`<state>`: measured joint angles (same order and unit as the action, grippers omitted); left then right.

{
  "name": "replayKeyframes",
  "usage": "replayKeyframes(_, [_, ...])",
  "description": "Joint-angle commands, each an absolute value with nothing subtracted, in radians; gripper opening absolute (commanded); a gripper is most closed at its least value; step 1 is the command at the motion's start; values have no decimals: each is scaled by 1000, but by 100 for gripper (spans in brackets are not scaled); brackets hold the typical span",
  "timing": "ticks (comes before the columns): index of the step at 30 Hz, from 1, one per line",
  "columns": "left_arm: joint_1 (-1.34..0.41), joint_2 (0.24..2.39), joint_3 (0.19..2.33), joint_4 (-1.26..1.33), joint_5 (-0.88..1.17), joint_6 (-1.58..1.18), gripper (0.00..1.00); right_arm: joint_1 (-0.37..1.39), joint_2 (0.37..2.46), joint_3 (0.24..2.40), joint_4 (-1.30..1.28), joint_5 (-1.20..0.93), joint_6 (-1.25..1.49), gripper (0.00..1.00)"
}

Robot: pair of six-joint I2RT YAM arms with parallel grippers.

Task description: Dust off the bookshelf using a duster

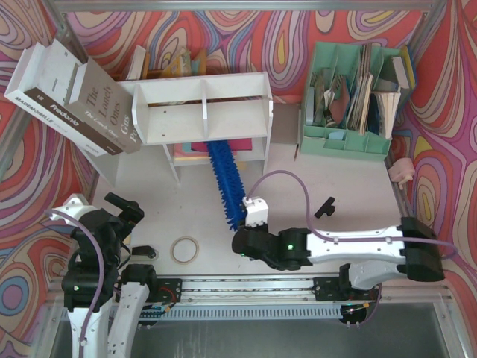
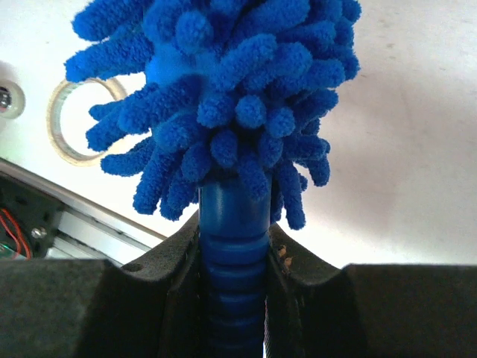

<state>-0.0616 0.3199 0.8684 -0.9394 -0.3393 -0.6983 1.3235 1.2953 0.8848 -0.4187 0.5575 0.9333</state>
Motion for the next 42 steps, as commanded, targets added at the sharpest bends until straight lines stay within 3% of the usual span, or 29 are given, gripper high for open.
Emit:
replayKeyframes(1, [-56, 319, 854, -916, -316, -676, 98, 1331, 1385, 980, -244, 564, 865, 0])
replayKeyframes(22, [-57, 354, 856, -906, -280, -661, 98, 1331, 1129, 879, -801, 776, 1230, 0])
replayKeyframes(32, [-57, 348, 855, -906, -289, -663, 98, 1331, 1187, 865, -457, 665, 1050, 0])
replayKeyframes(37, [-57, 344, 856, -908, -290, -664, 98, 1331, 1253, 910, -426, 655, 1003, 0])
replayKeyframes(42, [-57, 339, 854, -908, -294, -664, 98, 1330, 1211, 882, -557, 717, 1094, 0])
